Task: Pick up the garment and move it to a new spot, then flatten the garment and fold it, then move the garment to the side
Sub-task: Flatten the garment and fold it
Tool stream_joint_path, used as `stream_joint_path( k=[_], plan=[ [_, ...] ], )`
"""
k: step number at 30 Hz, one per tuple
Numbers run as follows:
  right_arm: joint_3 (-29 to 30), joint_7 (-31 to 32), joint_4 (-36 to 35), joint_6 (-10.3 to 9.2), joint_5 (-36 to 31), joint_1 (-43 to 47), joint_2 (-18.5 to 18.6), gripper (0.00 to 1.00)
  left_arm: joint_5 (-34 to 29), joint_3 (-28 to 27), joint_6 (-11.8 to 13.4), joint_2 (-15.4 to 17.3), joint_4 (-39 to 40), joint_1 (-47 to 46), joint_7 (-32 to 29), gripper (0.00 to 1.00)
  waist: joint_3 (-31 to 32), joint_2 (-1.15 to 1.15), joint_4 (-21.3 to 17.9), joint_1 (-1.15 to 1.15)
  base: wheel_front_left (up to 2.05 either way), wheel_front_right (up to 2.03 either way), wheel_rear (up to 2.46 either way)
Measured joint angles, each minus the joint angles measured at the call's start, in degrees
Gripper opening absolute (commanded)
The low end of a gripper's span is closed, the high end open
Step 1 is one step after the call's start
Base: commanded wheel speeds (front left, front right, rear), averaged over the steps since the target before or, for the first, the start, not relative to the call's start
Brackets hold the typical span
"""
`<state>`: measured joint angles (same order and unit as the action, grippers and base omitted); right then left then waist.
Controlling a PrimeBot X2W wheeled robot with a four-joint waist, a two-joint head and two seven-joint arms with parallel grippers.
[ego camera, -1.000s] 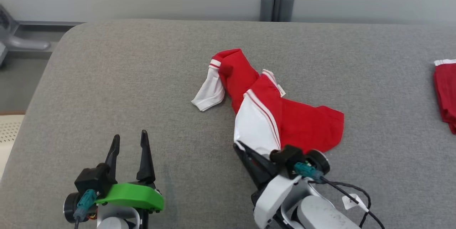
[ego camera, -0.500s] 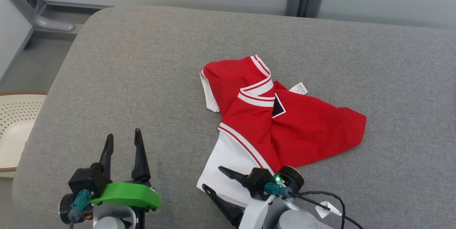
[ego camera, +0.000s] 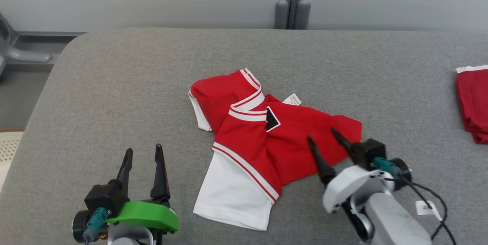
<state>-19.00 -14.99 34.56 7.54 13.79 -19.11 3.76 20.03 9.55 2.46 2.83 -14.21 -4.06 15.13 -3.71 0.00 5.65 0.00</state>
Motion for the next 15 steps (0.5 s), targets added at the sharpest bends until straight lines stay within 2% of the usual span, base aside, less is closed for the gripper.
stream_joint_path(
  k=[3, 8, 15],
  plan=[
    [8.7, 0.0, 0.6, -0.01, -3.2, 2.2, 0.3, 1.0, 0.0, 0.4, -0.2, 0.0, 0.2, 0.0, 0.0, 1.0, 0.2, 0.0, -0.5, 0.0, 0.0, 0.0, 0.0],
    [18.8, 0.0, 1.8, 0.0, -7.8, 3.3, -0.1, 1.0, -0.4, 1.3, -0.4, 0.0, 0.6, 0.0, 0.0, 1.0, -0.5, 0.0, -0.2, 0.0, 0.0, 0.0, 0.0],
    [23.9, 1.8, 8.9, 0.0, -11.5, -0.7, -0.5, 1.0, -0.8, 1.8, -0.5, 0.0, 0.6, -0.3, 0.0, 1.0, -2.1, 0.0, 1.4, 0.0, 0.0, 0.0, 0.0]
  ],
)
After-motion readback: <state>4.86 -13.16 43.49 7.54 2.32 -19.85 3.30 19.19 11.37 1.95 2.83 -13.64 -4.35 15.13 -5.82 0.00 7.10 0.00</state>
